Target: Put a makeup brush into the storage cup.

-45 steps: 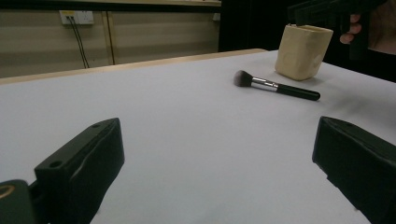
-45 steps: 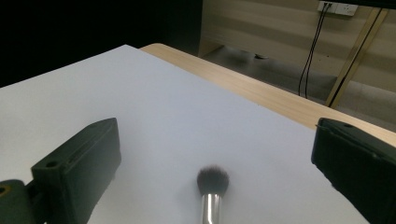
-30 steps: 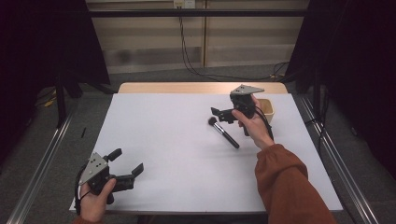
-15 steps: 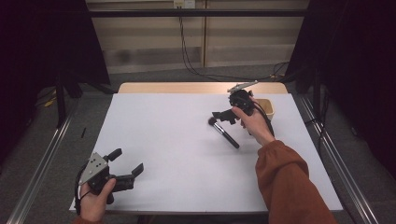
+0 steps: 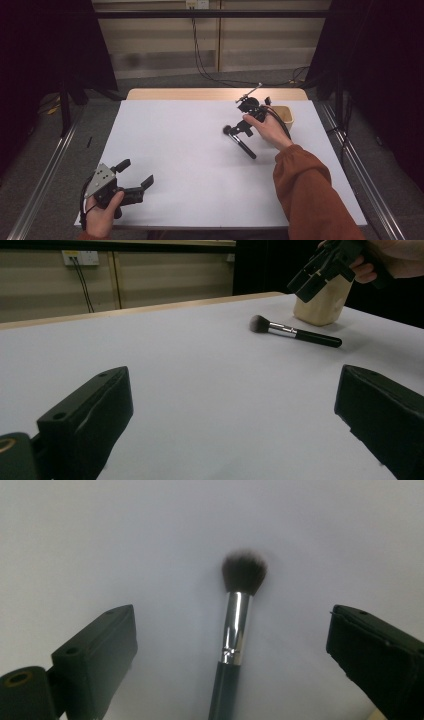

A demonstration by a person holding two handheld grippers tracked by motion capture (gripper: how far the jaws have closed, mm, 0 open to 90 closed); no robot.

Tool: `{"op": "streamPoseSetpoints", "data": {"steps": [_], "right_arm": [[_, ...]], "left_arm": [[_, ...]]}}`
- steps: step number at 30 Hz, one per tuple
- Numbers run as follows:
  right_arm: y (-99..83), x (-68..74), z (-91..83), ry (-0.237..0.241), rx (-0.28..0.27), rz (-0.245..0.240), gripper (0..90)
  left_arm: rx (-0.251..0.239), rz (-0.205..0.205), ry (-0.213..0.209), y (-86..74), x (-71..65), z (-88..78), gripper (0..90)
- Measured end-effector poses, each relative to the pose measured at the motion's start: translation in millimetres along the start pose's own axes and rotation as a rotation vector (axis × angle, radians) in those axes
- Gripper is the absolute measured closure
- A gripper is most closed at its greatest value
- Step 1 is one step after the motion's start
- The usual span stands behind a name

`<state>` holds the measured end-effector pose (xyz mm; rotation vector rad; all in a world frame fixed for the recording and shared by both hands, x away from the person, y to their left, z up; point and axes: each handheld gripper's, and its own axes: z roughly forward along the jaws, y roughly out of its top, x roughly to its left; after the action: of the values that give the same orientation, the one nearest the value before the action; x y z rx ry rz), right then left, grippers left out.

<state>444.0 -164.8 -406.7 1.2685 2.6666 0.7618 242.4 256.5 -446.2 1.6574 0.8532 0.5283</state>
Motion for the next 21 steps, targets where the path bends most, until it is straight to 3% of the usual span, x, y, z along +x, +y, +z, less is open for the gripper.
{"op": "streamPoseSetpoints", "data": {"steps": [5, 11, 14, 17, 21], "right_arm": [[3.4, 4.9, 12.8, 0.011, 0.111, -0.03, 7.9], [6.6, 2.1, 21.8, 0.026, 0.177, -0.03, 8.7], [7.1, -1.0, 27.1, 0.014, 0.221, -0.046, 8.0], [9.4, -2.7, 30.3, -0.007, 0.235, -0.031, 8.7], [12.9, -4.1, 33.4, 0.002, 0.257, -0.036, 22.3]], "left_arm": [[0.0, 0.002, -0.002, 0.2, -0.1, -0.5, 2.2], [-0.001, 0.001, -0.001, 0.1, 0.1, -0.4, 2.2], [-0.001, 0.0, 0.002, 0.1, 0.3, -0.3, 2.2], [-0.001, -0.001, 0.003, 0.1, 0.4, -0.4, 2.2], [-0.001, -0.001, 0.002, 0.1, 0.3, -0.3, 2.2]]}}
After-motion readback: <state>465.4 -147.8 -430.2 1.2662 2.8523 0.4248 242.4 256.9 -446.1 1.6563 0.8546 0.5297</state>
